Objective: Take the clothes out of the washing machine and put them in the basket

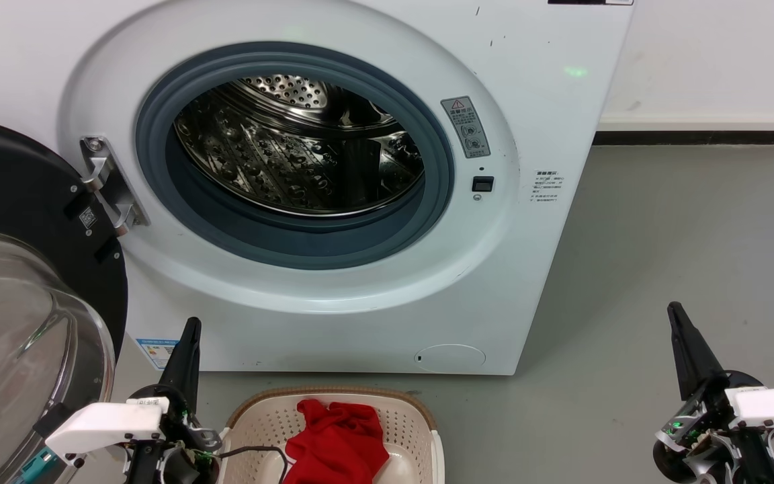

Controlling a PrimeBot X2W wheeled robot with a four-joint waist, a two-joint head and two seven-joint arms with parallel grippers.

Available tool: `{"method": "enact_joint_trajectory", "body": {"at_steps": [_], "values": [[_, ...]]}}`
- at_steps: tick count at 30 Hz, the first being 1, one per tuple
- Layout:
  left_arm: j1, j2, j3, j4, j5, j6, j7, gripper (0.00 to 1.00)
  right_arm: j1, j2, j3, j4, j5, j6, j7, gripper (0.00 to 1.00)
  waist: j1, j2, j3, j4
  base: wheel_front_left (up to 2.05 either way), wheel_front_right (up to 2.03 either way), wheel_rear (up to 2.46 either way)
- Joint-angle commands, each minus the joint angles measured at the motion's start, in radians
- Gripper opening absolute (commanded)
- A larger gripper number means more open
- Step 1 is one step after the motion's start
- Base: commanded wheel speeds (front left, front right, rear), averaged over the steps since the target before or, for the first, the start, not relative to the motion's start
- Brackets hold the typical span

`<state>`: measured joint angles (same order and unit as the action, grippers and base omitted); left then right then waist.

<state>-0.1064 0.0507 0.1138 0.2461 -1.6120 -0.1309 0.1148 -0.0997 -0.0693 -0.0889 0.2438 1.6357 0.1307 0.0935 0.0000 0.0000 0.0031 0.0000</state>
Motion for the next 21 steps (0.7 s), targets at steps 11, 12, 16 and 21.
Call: {"method": "enact_joint_trajectory", "body": {"at_steps": [11, 12, 16, 21], "values": [[-0.006, -0.001, 0.003, 0.0, -0.002, -0.003, 0.002, 0.0, -0.014, 0.004, -0.005, 0.002, -0.007, 0.0, 0.005, 0.0, 0.0, 0.0, 0.0, 0.0, 0.0, 0.0, 0.0], [-0.006, -0.001, 0.003, 0.0, -0.002, -0.002, 0.002, 0.0, -0.014, 0.004, -0.006, 0.002, -0.008, 0.0, 0.005, 0.0, 0.0, 0.0, 0.0, 0.0, 0.0, 0.0, 0.0], [-0.006, -0.001, 0.003, 0.0, -0.002, -0.002, 0.002, 0.0, -0.014, 0.005, -0.007, 0.002, -0.009, 0.0, 0.006, 0.0, 0.0, 0.0, 0.0, 0.0, 0.0, 0.0, 0.0], [-0.006, -0.001, 0.003, 0.0, -0.002, -0.002, 0.002, 0.0, -0.014, 0.006, -0.008, 0.002, -0.009, 0.0, 0.008, 0.0, 0.0, 0.0, 0.0, 0.0, 0.0, 0.0, 0.0]]}}
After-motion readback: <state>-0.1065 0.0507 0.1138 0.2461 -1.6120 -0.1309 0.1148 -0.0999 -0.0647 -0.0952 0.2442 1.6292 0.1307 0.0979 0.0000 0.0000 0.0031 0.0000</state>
